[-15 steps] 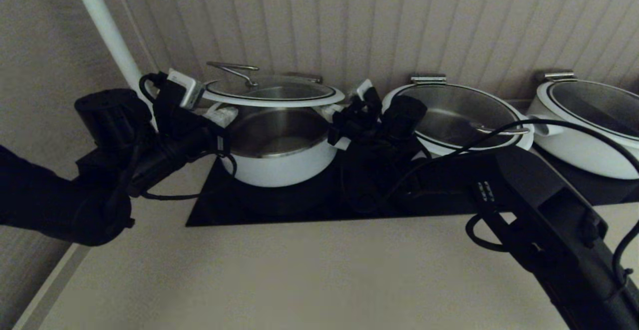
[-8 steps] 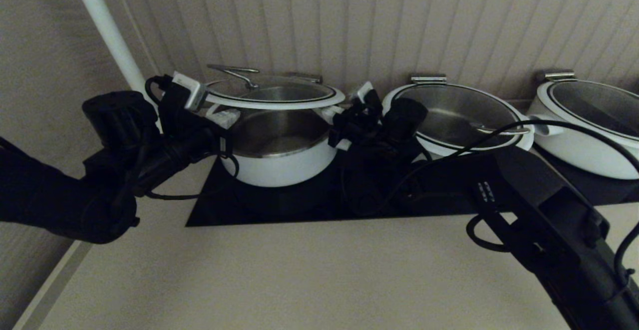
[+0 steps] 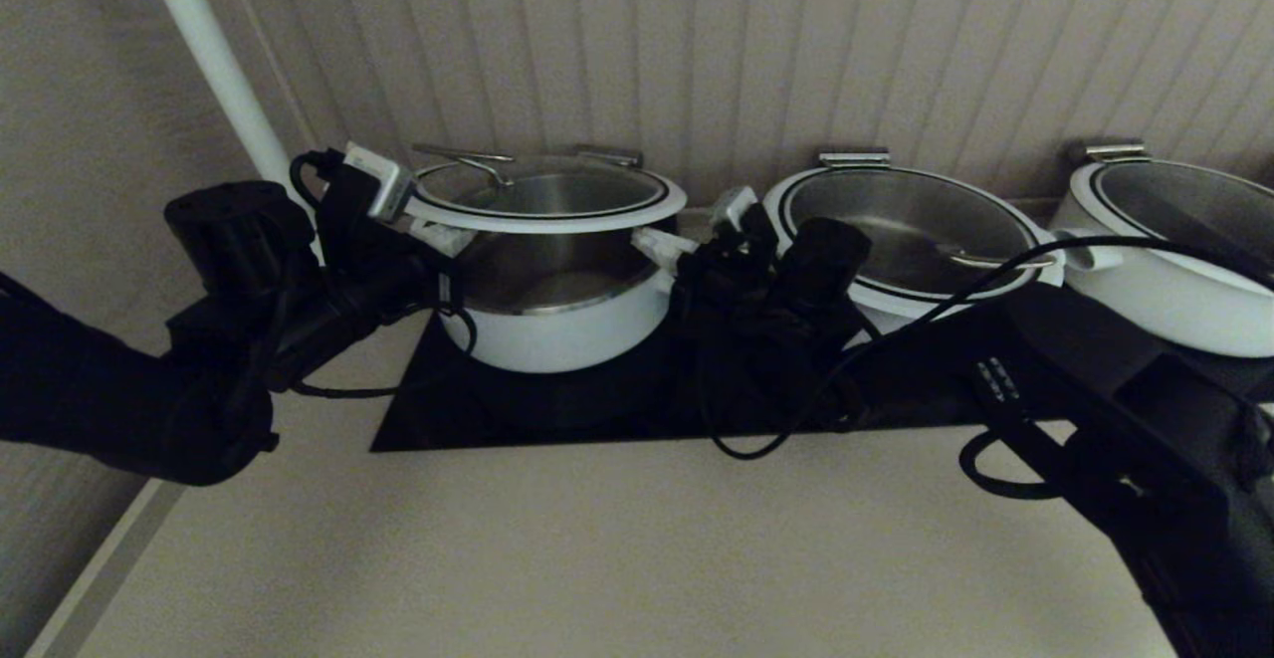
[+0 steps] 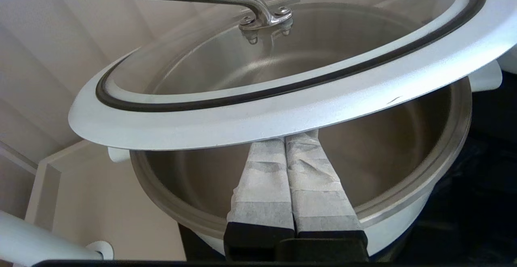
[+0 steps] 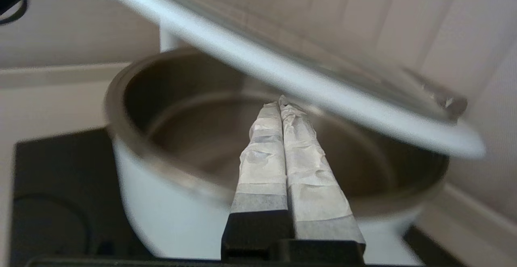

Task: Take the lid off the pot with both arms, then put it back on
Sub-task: Open the pot lid completely

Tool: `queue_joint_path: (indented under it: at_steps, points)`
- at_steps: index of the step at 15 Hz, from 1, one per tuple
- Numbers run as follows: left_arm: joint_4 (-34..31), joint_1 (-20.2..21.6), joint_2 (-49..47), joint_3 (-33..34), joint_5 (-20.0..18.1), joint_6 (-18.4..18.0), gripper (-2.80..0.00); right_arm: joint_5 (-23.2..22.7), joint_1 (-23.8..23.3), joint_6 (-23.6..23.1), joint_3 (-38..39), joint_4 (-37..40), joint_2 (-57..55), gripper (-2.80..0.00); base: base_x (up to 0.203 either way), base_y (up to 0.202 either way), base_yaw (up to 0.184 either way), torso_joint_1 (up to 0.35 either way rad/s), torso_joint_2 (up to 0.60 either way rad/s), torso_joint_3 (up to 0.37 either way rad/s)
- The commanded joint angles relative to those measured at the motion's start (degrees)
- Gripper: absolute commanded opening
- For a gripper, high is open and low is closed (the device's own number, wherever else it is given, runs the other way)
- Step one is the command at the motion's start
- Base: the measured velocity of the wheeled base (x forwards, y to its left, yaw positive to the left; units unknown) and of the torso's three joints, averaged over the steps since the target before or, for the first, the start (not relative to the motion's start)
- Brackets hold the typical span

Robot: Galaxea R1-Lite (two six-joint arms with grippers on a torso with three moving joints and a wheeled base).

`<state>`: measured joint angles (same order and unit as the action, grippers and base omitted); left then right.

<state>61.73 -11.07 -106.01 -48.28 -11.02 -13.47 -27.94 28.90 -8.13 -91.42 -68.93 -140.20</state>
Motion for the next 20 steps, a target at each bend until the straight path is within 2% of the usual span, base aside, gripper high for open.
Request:
queue_joint_path:
  at_steps: [1,6,12,16,20]
  points:
    - [0.37,0.05,0.10,-0.73,-0.05,-0.06,-2.80,-0.18,-0.05,-0.17,7.95,-2.70,3.61,-2.80,0.000,0.000,0.000,0.000,0.00,0.000]
    - [0.32,-0.01,0.19,-1.38,-0.05,-0.06,-2.80,-0.26,-0.95,-0.22,24.41,-8.60,13.16,-2.80,0.000,0.000,0.000,0.000,0.00,0.000]
    - [0.41,-0.01,0.19,-1.38,-0.05,-0.14,-2.80,-0.27,-3.44,-0.11,40.88,-8.54,31.24,-2.80,0.000,0.000,0.000,0.000,0.00,0.000]
    - [0.32,-0.01,0.65,-1.29,-0.05,-0.21,-2.80,-0.27,-7.75,-0.06,50.06,-2.67,46.31,-2.80,0.000,0.000,0.000,0.000,0.00,0.000]
    - [0.32,-0.01,1.16,-1.20,-0.14,-0.42,-2.80,-0.21,-15.91,-0.05,57.41,8.35,61.87,-2.80,0.000,0.000,0.000,0.000,0.00,0.000]
